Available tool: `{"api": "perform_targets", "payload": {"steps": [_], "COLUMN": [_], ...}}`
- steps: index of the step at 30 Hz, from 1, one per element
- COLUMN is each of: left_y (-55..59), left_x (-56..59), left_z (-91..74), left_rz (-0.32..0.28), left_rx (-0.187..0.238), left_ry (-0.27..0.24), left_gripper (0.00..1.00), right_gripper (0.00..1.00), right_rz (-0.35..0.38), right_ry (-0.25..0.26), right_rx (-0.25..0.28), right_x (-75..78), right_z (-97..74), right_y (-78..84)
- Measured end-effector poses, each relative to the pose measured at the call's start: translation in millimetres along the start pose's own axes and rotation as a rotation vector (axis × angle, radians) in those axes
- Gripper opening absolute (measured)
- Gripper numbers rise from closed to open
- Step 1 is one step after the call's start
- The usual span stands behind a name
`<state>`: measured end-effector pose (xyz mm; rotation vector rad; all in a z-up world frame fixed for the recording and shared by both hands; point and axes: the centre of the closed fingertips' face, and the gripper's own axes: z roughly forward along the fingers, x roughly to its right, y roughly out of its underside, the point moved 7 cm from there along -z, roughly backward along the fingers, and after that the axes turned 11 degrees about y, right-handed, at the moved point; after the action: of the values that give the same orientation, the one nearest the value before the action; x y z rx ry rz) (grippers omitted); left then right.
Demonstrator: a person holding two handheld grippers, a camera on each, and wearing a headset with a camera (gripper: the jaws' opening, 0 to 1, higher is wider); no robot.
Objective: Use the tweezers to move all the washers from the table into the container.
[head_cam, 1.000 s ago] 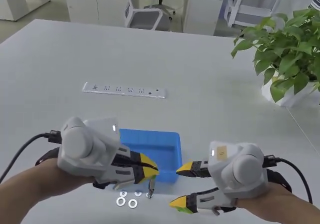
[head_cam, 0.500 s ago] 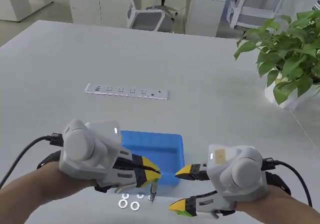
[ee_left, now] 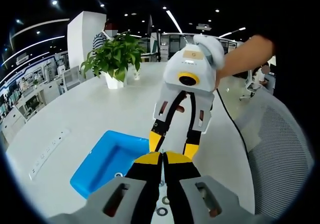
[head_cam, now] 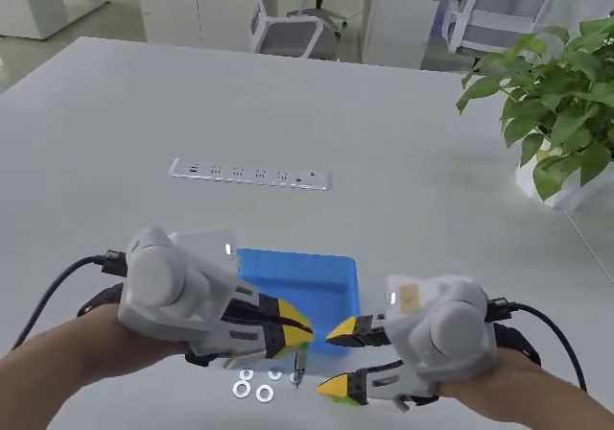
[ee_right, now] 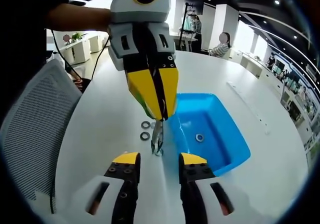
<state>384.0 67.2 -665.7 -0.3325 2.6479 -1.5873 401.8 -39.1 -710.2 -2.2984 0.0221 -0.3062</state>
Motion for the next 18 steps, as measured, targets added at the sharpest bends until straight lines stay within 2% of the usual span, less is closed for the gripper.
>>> {"api": "perform_targets", "payload": {"steps": [7, 11, 18], "left_y": [0.0, -1.1, -1.9], "left_x": [0.2, 0.4, -0.3], "left_z": [0.4, 1.4, 1.9], "left_rz": [-0.002, 0.004, 0.007], "left_rx": [0.001, -0.005, -0.011], "left_ry": [0.011, 0.020, 0.025], "left_gripper": [0.05, 0.05, 0.05], "right_gripper": [0.25, 0.19, 0.14], "right_rz": [-0.038, -0.081, -0.129], "right_ry": [-0.047, -0.077, -0.111], "right_rx": [-0.002, -0.007, -0.015], "right_x": [-0.6, -2.0, -2.6], "right_z": [10.7, 17.3, 27.1], "right_y": [-3.2, -5.3, -8.3]}}
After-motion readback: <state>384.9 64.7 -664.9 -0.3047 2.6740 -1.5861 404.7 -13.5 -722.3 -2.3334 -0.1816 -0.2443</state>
